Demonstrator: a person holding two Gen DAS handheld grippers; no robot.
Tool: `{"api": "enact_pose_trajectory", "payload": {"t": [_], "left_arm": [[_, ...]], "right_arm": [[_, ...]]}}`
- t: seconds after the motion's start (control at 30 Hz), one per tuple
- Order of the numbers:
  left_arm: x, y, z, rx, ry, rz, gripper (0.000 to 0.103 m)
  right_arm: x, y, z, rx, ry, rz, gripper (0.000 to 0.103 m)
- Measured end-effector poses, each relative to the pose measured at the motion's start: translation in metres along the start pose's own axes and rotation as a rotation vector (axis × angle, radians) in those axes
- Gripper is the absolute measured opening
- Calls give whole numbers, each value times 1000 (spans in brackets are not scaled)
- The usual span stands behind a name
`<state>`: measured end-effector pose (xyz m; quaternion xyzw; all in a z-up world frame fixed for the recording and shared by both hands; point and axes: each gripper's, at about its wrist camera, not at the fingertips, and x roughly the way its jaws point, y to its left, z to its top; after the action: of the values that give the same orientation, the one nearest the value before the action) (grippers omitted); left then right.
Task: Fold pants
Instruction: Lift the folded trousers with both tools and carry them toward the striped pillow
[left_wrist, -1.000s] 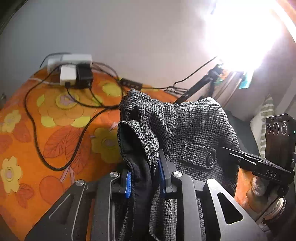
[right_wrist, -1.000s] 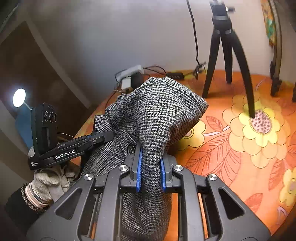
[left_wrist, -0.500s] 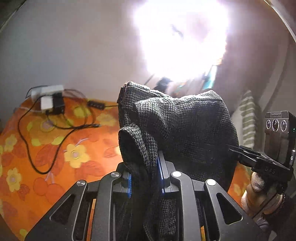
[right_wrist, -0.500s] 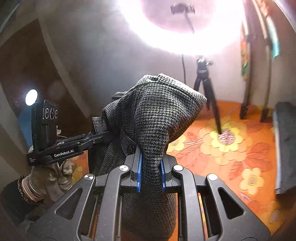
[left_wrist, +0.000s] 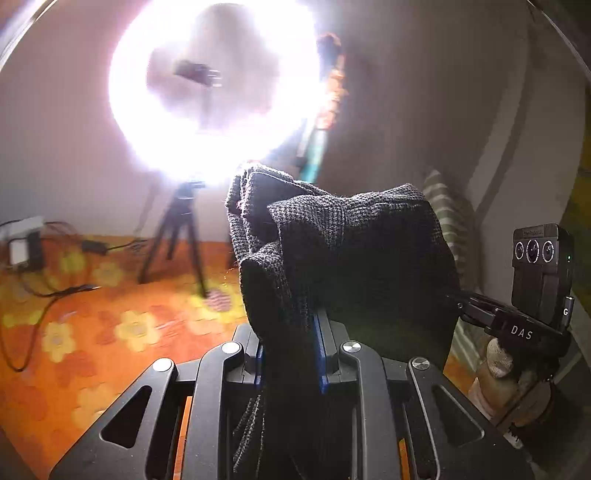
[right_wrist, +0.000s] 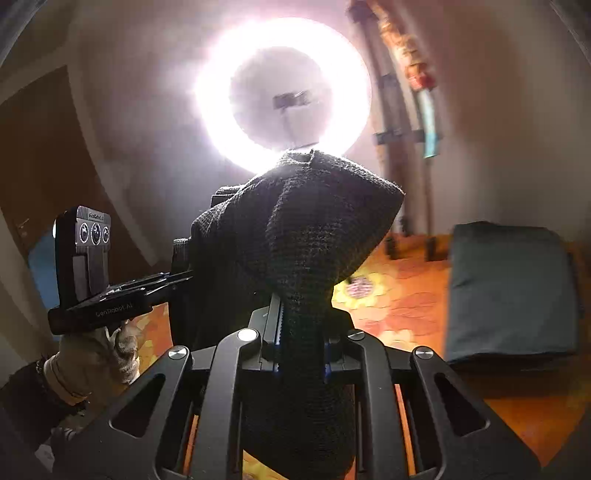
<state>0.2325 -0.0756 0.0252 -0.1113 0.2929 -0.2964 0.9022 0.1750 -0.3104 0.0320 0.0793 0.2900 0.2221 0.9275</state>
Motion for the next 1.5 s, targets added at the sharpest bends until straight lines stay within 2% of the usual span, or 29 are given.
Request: {"api": "enact_pose_trajectory", "payload": {"t": [0.37, 0.7, 1.07, 1.4, 1.5], "left_arm": [[78, -77, 16, 56, 25, -101, 18], [152, -120, 36, 75, 34, -139, 18], [222, -124, 48, 60, 46, -125, 18], [267, -111, 46, 74, 87, -64, 17], [278, -109, 48, 94, 90, -39, 13]], "right_arm": [[-60, -84, 13, 12, -38, -127, 16], [-70, -161, 38, 9, -39, -219, 16], [-38, -230, 66, -12, -4, -273, 16], [17, -282, 59, 50, 59, -264, 16], [31, -294, 56, 74, 69, -259, 16]]}}
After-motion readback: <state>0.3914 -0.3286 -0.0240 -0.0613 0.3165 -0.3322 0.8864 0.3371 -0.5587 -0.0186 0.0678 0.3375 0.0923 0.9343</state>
